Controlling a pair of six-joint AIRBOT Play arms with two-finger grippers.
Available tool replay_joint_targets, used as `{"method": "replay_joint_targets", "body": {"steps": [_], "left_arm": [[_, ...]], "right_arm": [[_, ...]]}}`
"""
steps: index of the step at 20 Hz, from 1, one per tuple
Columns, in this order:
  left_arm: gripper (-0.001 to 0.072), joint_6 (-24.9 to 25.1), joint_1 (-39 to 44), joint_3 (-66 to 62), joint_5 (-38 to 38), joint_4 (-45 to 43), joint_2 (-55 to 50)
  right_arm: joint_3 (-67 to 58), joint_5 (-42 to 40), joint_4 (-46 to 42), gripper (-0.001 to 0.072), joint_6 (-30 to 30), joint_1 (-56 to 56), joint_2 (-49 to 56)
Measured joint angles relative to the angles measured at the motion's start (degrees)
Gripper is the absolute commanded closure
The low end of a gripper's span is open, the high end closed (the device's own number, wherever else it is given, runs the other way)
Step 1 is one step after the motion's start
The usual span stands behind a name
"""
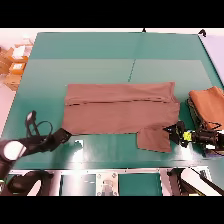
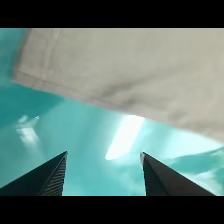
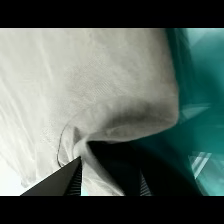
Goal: Fold the shirts.
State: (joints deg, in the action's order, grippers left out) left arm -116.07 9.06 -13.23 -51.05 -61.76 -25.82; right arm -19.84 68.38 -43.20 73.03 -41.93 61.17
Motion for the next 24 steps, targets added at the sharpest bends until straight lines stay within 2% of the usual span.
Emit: {"method": "replay_joint_targets", "body": {"steps": [3,8,9,10,11,14,15,16,17,18,19,22,24], "left_arm": [[0.0163,1.95,1.55,7.34,14.73,9.90,-2.23],[0.0167,3.50,6.47,10.78,32.28,19.52,-9.88],[0.0247,3.61,7.28,10.75,34.99,20.76,-11.37],[0.0290,3.67,7.80,10.60,36.79,21.46,-12.57],[0.0292,3.80,8.20,10.36,38.53,22.01,-13.66],[0.0314,4.17,8.85,9.81,42.14,23.32,-16.02],[0.0485,4.31,8.92,9.73,42.80,23.69,-16.72],[0.0499,4.35,8.98,9.75,42.93,23.69,-17.29],[0.0560,4.37,9.05,9.70,43.08,23.85,-17.64],[0.0686,4.52,9.09,9.66,43.15,24.09,-17.92],[0.0686,4.94,9.11,9.73,43.32,24.17,-18.12],[0.0687,7.37,9.16,8.83,42.07,24.28,-18.40],[0.0687,10.03,9.16,7.32,38.45,24.04,-17.79]], "right_arm": [[0.00,0.00,0.66,0.0317,-0.04,0.00,0.00],[0.00,0.00,1.11,0.0313,-0.07,0.00,0.00],[0.00,0.00,1.16,0.0289,-0.07,0.00,0.00],[0.00,0.02,1.18,0.0253,-0.07,0.00,0.00],[0.00,0.04,1.22,0.0214,-0.07,0.00,0.00],[0.00,0.07,1.46,0.0210,-0.07,0.00,0.00],[0.00,0.07,1.73,0.0211,-0.07,0.00,0.00],[0.00,0.07,2.03,0.0224,-0.07,0.00,0.00],[0.00,0.07,2.14,0.0286,-0.09,0.00,0.00],[0.00,0.04,2.34,0.0480,-0.13,0.11,0.00],[0.00,0.02,2.58,0.0675,-0.24,0.42,0.00],[0.00,0.94,3.45,0.0686,-1.62,2.05,-0.02],[0.00,2.34,3.41,0.0686,-1.88,2.19,-0.63]]}}
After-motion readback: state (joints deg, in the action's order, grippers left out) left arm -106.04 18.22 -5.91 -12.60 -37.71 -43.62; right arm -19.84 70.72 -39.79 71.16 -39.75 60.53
